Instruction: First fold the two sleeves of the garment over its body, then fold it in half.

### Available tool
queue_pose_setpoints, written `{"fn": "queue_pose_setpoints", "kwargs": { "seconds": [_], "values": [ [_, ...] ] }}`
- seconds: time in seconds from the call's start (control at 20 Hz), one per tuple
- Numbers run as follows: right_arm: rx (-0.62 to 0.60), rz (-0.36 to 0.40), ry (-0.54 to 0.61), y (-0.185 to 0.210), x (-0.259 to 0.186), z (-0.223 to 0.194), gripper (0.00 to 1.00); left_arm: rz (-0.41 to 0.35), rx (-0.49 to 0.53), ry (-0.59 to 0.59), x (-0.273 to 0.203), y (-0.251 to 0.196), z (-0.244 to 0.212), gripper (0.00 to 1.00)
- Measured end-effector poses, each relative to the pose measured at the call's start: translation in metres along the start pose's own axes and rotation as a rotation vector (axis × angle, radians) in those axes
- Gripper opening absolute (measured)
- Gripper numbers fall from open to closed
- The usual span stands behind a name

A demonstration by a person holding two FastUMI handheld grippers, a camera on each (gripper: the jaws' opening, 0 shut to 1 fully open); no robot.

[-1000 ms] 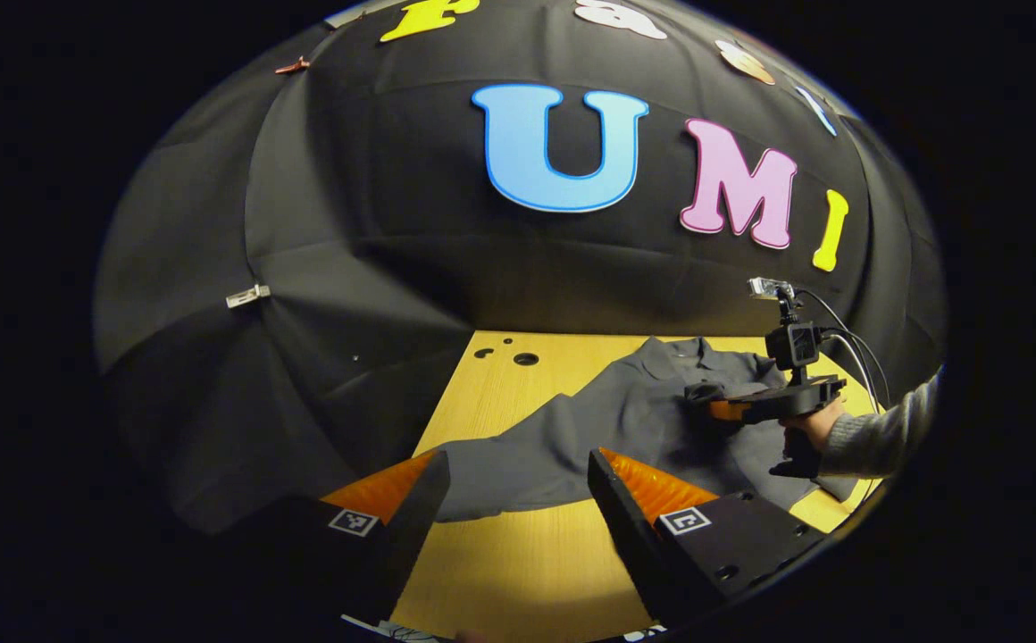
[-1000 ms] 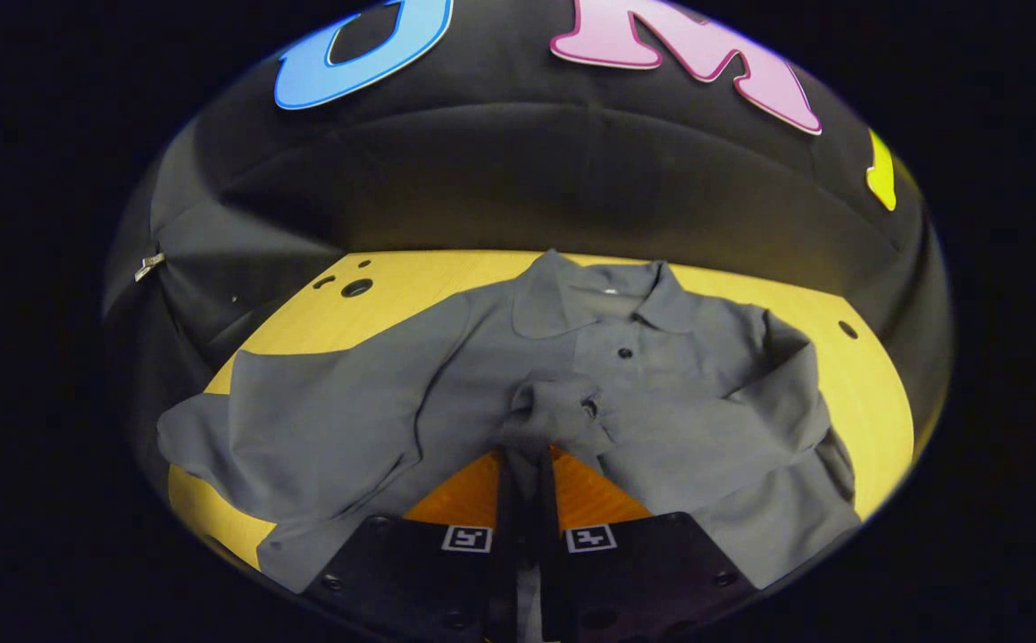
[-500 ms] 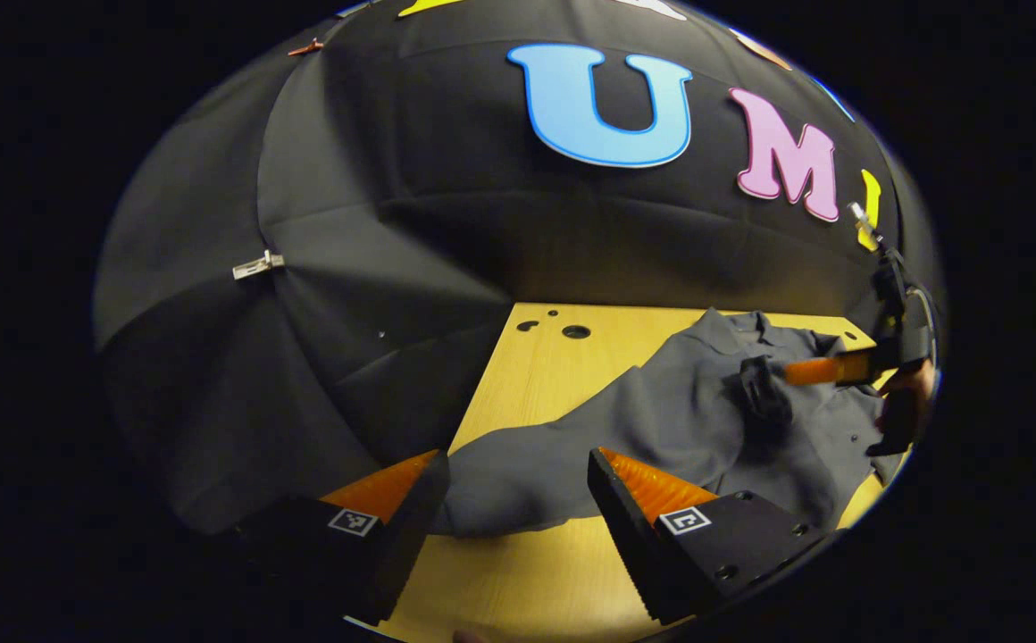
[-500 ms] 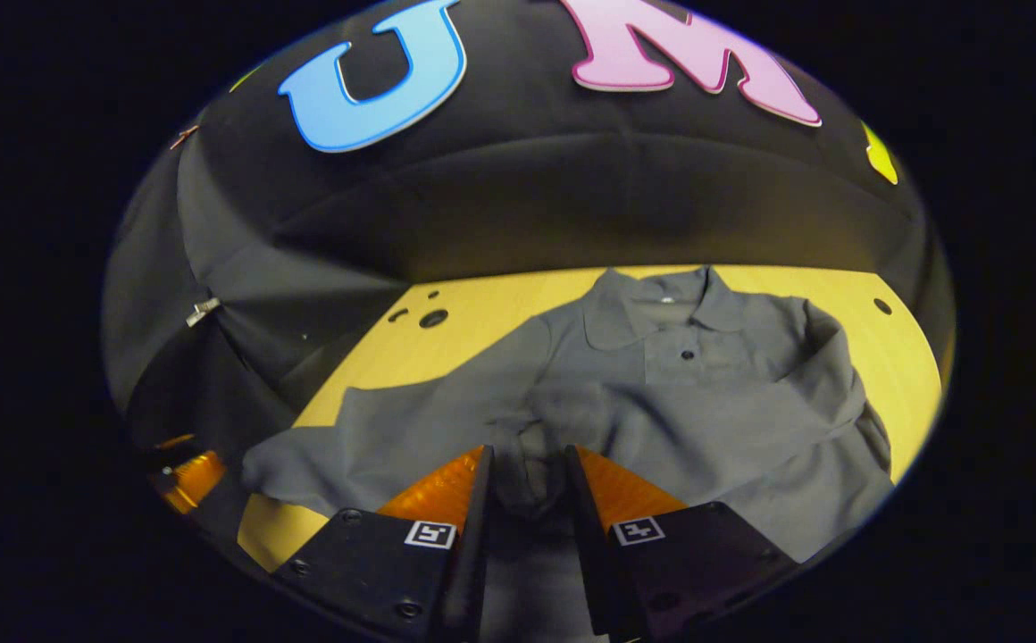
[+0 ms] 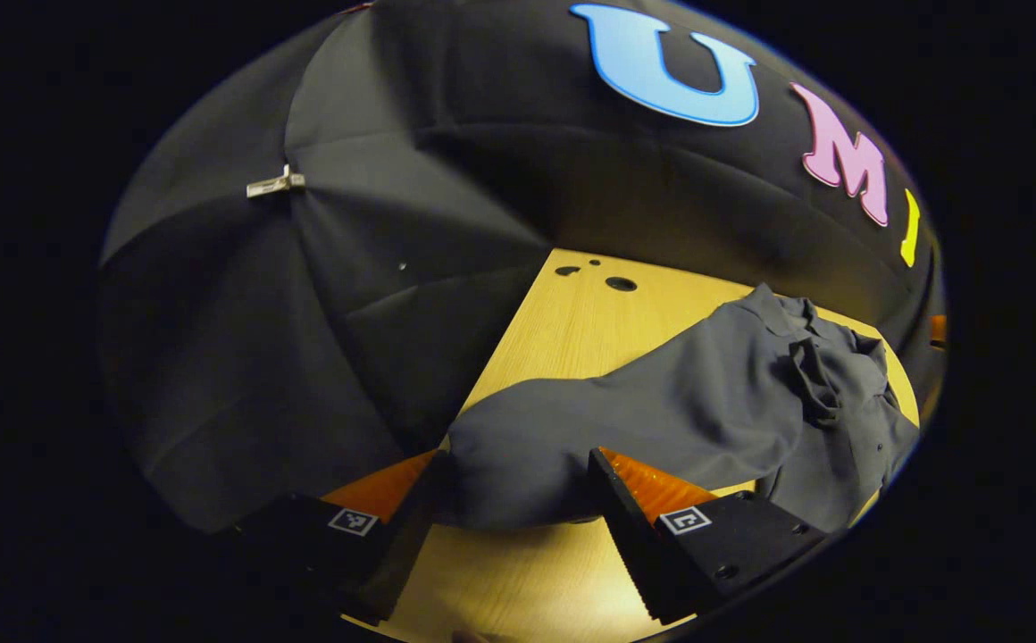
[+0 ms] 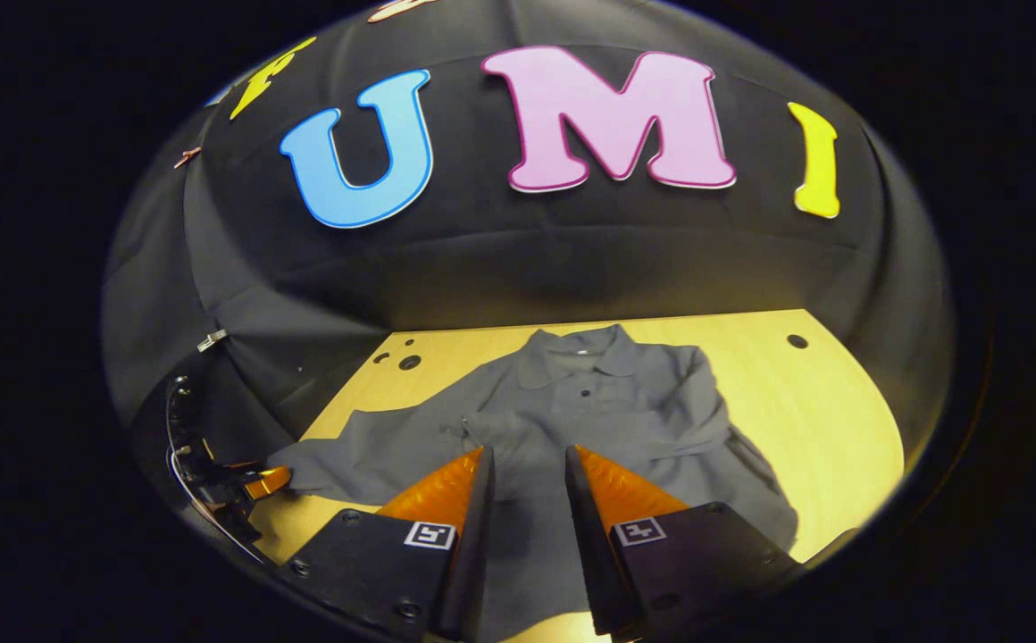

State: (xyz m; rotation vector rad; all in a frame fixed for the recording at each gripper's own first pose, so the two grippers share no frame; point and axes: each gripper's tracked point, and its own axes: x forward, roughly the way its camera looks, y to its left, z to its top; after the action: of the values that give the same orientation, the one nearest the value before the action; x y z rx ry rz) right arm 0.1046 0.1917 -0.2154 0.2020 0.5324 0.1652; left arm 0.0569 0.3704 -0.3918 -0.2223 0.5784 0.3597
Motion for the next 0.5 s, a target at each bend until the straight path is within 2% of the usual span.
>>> {"fn": "queue_pose_setpoints", "kwargs": {
  "seconds": [0.2,0.35,0.5],
  "values": [
    [0.010,-0.054,0.009,-0.027,-0.038,-0.018,0.49,0.005,0.002,0.051,0.020,-0.001,-0.013,0.98],
    [0.009,-0.065,0.035,-0.040,-0.057,-0.032,0.49,0.015,0.006,0.086,0.026,0.000,-0.022,0.98],
    [0.005,-0.071,0.051,-0.053,-0.072,-0.043,0.49,0.031,0.048,0.072,0.028,0.001,-0.023,0.98]
  ]
}}
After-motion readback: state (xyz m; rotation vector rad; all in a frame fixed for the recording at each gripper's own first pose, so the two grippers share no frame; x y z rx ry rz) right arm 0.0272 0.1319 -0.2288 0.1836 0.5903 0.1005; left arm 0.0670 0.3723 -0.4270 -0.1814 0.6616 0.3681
